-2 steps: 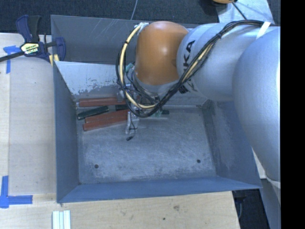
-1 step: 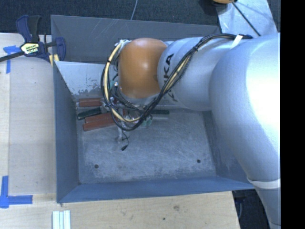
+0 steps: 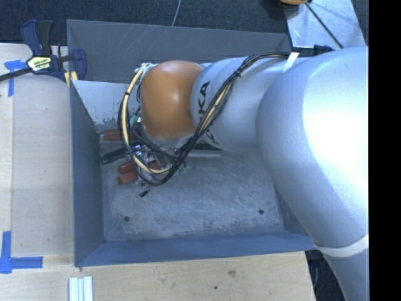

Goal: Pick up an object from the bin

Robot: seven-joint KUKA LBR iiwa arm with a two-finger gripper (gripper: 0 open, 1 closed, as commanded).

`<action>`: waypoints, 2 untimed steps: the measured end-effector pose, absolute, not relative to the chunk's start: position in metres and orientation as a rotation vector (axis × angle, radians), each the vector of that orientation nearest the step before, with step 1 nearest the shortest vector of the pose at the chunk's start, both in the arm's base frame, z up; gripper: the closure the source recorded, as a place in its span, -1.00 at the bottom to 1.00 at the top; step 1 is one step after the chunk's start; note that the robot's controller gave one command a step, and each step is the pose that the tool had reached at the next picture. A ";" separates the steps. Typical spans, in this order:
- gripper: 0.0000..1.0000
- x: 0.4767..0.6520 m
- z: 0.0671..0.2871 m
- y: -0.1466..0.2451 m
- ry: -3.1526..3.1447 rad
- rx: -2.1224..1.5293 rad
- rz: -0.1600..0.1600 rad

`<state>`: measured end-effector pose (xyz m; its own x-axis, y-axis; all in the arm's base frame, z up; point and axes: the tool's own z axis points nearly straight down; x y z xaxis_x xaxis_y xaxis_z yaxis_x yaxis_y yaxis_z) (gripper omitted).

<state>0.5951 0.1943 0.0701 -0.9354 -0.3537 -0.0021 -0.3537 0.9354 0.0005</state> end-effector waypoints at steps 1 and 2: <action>1.00 0.595 0.070 0.194 3.089 -0.564 0.001; 1.00 0.594 0.072 0.194 3.090 -0.563 0.002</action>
Offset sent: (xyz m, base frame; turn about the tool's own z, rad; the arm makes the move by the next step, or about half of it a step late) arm -0.0001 -0.0001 0.0254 0.0000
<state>0.5945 0.1940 0.0723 -0.9356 -0.3530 -0.0011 -0.3530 0.9356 0.0008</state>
